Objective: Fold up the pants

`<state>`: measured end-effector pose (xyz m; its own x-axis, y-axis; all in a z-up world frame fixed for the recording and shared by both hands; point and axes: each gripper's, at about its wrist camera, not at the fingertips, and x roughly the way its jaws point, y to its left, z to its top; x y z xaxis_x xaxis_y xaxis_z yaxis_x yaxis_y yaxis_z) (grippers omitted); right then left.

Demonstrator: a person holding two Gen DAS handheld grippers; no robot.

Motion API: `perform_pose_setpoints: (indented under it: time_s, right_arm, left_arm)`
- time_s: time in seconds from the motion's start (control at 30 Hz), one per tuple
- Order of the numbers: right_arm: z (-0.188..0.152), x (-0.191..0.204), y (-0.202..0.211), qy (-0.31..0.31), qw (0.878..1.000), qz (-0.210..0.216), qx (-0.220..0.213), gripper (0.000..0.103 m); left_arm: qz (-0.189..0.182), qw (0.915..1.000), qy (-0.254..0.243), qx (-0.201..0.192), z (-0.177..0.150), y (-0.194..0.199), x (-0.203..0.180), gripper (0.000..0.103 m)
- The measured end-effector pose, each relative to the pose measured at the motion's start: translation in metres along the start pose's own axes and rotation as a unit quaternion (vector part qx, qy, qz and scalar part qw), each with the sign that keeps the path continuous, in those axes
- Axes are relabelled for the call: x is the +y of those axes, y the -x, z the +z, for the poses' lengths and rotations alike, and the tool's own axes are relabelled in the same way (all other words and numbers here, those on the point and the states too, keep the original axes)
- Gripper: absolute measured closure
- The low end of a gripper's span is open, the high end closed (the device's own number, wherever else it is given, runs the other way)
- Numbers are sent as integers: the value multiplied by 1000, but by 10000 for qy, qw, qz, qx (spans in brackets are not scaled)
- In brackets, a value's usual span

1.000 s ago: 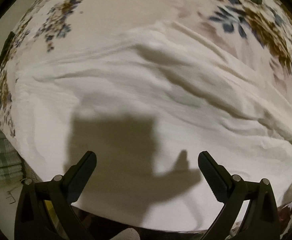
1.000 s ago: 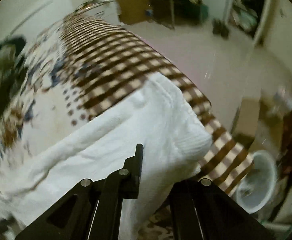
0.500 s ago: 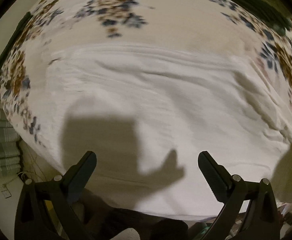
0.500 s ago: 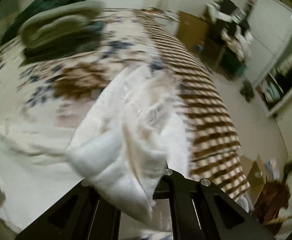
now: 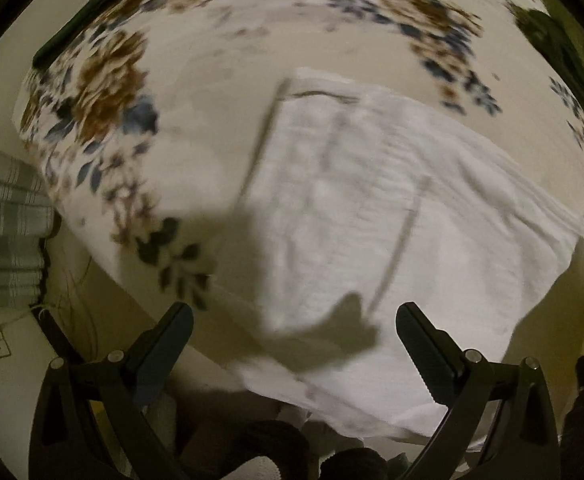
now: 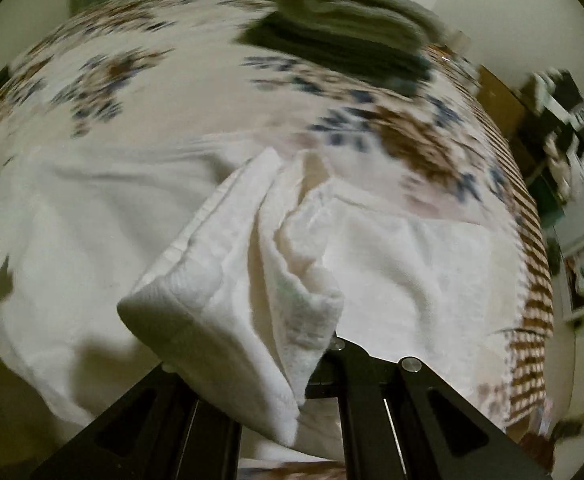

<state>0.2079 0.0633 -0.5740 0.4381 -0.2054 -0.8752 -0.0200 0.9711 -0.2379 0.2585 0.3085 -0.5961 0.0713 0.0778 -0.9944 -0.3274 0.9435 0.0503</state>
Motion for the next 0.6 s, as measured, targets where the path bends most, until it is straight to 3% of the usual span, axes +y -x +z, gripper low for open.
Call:
perform_pose_setpoints:
  time_s: [0.13, 0.27, 0.33, 0.4, 0.6]
  right_arm:
    - [-2, 32, -5, 396, 9992, 56, 37, 98]
    - [-8, 54, -26, 845, 9951, -45, 508, 93]
    - [-12, 61, -38, 1017, 9911, -71, 856, 85]
    - [-15, 59, -39, 1010, 9899, -142, 989, 52]
    - [-20, 14, -15, 502, 9936, -125, 999, 37]
  left_arm:
    - [0, 9998, 203, 38, -5, -11, 33, 0]
    - [-35, 9996, 250, 99, -11, -17, 40, 0]
    - [-103, 9998, 138, 37, -16, -13, 38, 0]
    - [-127, 9998, -89, -119, -19, -9, 34, 0]
    - [-810, 9935, -745, -294, -25, 5, -16, 0]
